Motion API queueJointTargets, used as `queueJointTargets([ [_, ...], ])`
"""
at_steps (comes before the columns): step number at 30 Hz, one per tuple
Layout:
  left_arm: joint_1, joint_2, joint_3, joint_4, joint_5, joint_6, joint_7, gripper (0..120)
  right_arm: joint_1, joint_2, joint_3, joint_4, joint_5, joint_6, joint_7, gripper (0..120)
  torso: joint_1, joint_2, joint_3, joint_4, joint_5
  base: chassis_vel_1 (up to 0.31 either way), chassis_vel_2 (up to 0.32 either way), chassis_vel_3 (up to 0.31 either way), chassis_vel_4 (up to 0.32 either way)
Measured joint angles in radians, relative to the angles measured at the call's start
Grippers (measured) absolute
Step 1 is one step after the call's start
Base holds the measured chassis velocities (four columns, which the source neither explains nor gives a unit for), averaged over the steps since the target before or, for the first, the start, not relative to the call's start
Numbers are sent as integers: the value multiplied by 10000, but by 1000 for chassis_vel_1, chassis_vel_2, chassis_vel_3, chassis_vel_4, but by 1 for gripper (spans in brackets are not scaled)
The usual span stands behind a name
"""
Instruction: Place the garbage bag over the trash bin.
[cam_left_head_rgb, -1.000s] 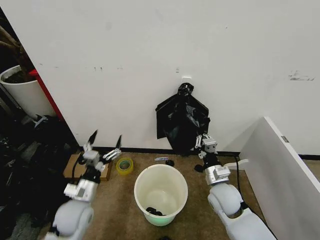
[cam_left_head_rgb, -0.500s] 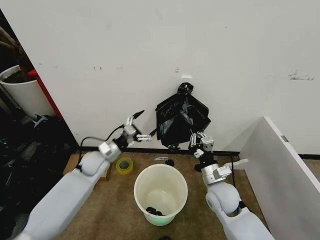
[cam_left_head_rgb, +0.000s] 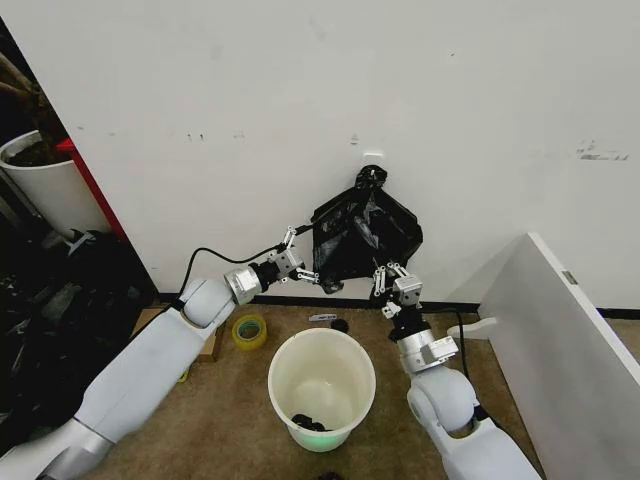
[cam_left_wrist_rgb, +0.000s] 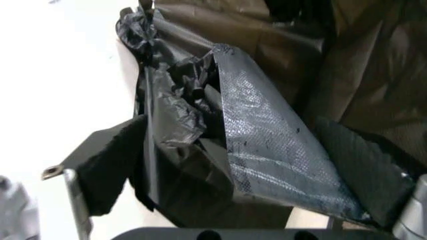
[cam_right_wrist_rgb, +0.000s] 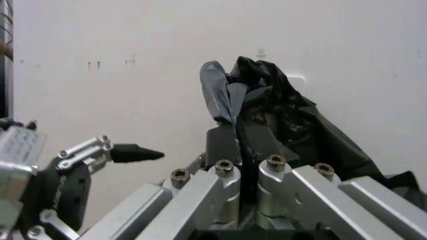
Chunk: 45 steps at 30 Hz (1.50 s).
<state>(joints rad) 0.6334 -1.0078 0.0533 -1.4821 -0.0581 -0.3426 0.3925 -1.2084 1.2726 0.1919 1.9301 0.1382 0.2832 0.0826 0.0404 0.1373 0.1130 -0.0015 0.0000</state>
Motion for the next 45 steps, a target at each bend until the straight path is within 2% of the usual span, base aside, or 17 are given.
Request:
queueJointTargets([
  [6, 125, -204, -59, -27, 154, 211, -590, 69, -14, 58, -70, 20, -69, 66, -64, 0, 0, 0, 0, -2, 0, 0, 0, 0, 0],
  [9, 213, -216, -76, -110, -62, 475, -821, 61, -31, 50, -71, 27, -94, 71, -65, 0, 0, 0, 0, -2, 0, 0, 0, 0, 0],
  [16, 512, -55, -65, -392, -1991, 1458, -1048, 32, -59, 19, -60, 30, -154, 112, -68, 0, -1, 0, 0, -1, 0, 0, 0, 0, 0],
  [19, 530, -35, -65, -407, -2441, 1607, -1168, 26, -59, 0, -59, 30, -167, 118, -68, 0, -1, 0, 0, -1, 0, 0, 0, 0, 0],
  [24, 514, -81, -66, -366, -3396, 1834, -1471, 4, -59, -69, -44, 29, -180, 172, -68, 0, -2, 0, 0, -1, 0, 0, 0, 0, 0],
  [26, 499, -108, -70, -333, -3469, 1834, -1491, 0, -59, -82, -37, 29, -181, 187, -68, 0, -1, 0, 0, -2, 0, 0, 0, 0, 0],
  [35, 574, -440, -300, -368, -3939, 1593, -1838, 0, -72, -157, 31, -21, -200, 370, -65, 0, -1, 0, 0, -2, 2, 0, 0, 0, 0],
  [41, 1369, -1060, -1158, -1332, -5036, 973, -2261, 0, -343, -336, -29, 180, -203, 415, 274, 0, -1, 0, 0, -1, 2, 0, 0, 0, 0],
  [45, 2393, -1355, -1579, -2341, -5262, 693, -2890, 0, -1060, -734, -141, 919, -270, -472, 1877, 0, -2, 0, -1, 1, 2, 0, 0, 0, 0],
])
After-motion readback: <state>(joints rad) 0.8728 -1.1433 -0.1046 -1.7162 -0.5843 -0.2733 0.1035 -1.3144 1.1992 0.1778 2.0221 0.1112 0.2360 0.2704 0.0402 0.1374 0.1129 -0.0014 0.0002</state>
